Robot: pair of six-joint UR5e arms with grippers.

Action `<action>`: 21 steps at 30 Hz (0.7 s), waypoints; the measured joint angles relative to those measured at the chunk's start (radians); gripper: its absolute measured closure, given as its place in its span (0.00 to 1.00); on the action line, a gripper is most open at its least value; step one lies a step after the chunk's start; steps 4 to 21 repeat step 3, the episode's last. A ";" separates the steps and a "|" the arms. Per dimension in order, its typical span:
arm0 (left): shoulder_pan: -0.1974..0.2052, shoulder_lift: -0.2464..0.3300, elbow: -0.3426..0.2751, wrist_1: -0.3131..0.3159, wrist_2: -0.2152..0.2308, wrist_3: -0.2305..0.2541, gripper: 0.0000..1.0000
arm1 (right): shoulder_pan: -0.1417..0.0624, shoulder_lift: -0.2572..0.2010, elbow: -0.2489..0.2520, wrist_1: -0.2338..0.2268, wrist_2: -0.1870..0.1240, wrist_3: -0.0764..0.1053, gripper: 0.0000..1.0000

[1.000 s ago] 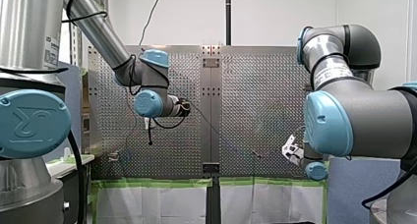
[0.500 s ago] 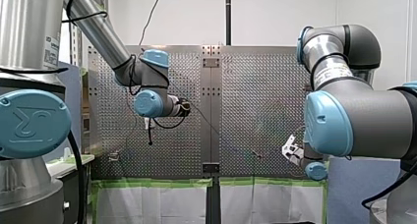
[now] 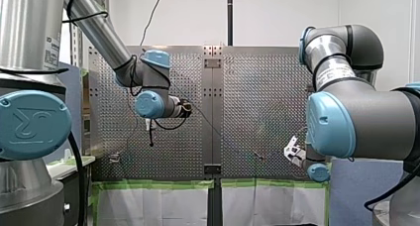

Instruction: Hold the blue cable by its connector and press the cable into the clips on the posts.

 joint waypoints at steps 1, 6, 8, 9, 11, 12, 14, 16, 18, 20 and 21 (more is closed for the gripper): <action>0.000 0.000 0.000 0.000 0.000 0.000 0.02 | 0.000 0.000 0.000 0.000 0.000 0.000 1.00; 0.000 0.000 0.000 0.000 0.000 0.000 0.02 | 0.000 0.000 0.000 0.000 0.000 0.000 1.00; 0.000 0.000 0.000 0.000 0.000 0.000 0.02 | 0.000 0.000 0.000 0.000 0.000 0.000 1.00; 0.000 0.000 0.000 0.000 0.000 0.000 0.02 | 0.000 0.000 0.000 0.000 0.000 0.000 1.00; 0.000 0.000 0.000 0.000 0.000 0.000 0.02 | 0.000 0.000 0.000 0.000 0.000 0.000 1.00; 0.000 0.000 0.000 0.000 0.000 0.000 0.02 | 0.000 0.000 0.000 0.000 0.000 0.000 1.00; 0.000 0.000 0.000 0.000 0.000 0.000 0.02 | 0.000 0.000 0.000 0.000 0.000 0.000 1.00; 0.000 0.000 0.000 0.000 0.000 0.000 0.02 | 0.000 0.000 0.000 0.000 0.000 0.000 1.00; 0.000 0.000 0.000 0.000 0.000 0.000 0.02 | 0.000 0.000 0.000 0.000 0.000 0.000 1.00; 0.000 0.000 0.000 0.000 0.000 0.000 0.02 | 0.000 0.000 0.000 0.000 0.000 0.000 1.00; 0.000 0.000 0.000 0.000 0.000 0.000 0.02 | 0.000 0.000 0.000 0.000 0.000 0.000 1.00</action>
